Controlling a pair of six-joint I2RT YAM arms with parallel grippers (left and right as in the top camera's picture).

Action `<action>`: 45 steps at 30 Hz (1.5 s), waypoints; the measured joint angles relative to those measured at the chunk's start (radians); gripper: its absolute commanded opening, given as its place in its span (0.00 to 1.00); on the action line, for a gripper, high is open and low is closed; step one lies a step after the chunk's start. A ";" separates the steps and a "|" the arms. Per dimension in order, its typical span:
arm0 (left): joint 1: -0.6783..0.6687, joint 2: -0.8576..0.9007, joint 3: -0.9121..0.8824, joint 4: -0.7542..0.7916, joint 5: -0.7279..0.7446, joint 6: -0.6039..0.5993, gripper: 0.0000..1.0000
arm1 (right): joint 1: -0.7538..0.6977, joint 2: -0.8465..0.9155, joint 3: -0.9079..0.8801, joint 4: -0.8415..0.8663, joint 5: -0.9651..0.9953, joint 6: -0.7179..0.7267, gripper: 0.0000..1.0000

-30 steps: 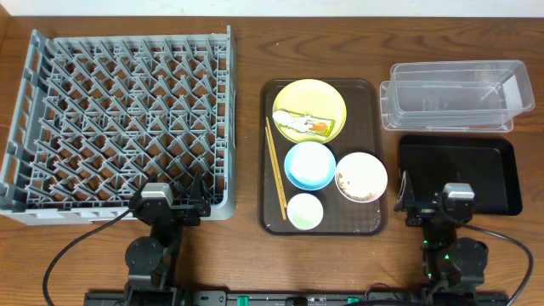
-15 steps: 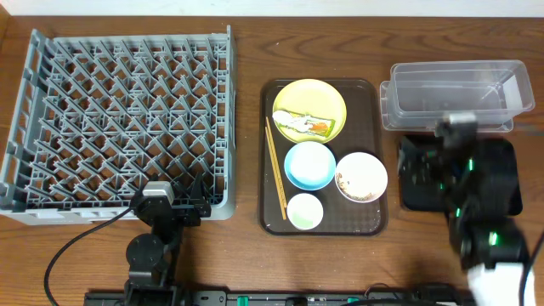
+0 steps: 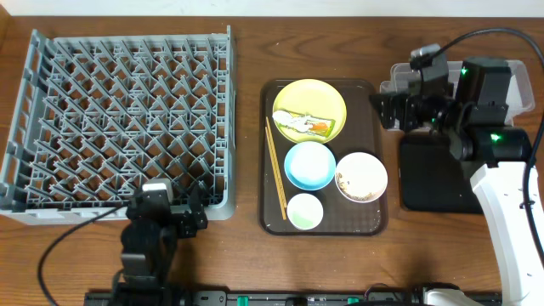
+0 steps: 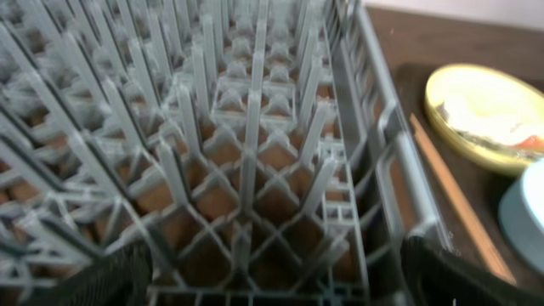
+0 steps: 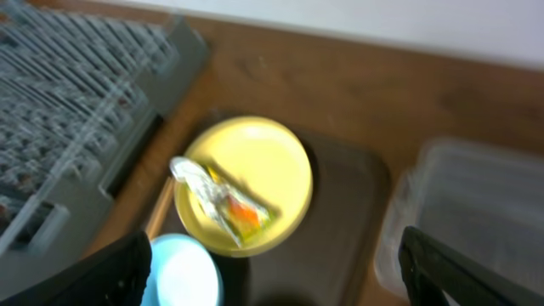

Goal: Sort waste into correct bins and load items into the dishwasher rack
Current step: 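Move the right gripper over the yellow plate and grasp the white tissue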

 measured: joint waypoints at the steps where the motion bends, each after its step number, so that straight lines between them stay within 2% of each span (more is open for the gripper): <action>1: 0.000 0.026 0.042 -0.036 0.000 0.000 0.95 | 0.006 0.000 0.003 0.016 -0.001 0.000 0.95; 10: 0.000 0.326 0.396 -0.249 -0.003 0.000 0.95 | 0.198 0.058 0.015 0.034 0.105 -0.045 0.95; 14: 0.000 0.451 0.458 -0.298 -0.003 -0.013 0.95 | 0.304 0.144 0.016 0.053 0.161 -0.071 0.78; 19: 0.000 0.565 0.460 -0.303 -0.002 -0.028 0.95 | 0.392 0.262 0.016 0.149 0.221 -0.095 0.72; 22: 0.000 0.593 0.460 -0.301 -0.002 -0.031 0.95 | 0.426 0.328 0.016 0.198 0.242 -0.102 0.70; 25: 0.000 0.601 0.460 -0.300 -0.002 -0.031 0.95 | 0.453 0.401 0.016 0.250 0.252 -0.109 0.60; 30: 0.000 0.601 0.460 -0.297 -0.002 -0.031 0.95 | 0.480 0.505 0.016 0.310 0.266 -0.109 0.53; 34: 0.000 0.601 0.460 -0.297 -0.002 -0.031 0.95 | 0.492 0.566 0.016 0.326 0.270 -0.111 0.42; 41: 0.000 0.601 0.460 -0.294 -0.002 -0.031 0.95 | 0.493 0.618 0.016 0.316 0.286 -0.109 0.32; 45: 0.000 0.601 0.460 -0.294 -0.002 -0.031 0.95 | 0.494 0.627 0.016 0.314 0.338 -0.104 0.32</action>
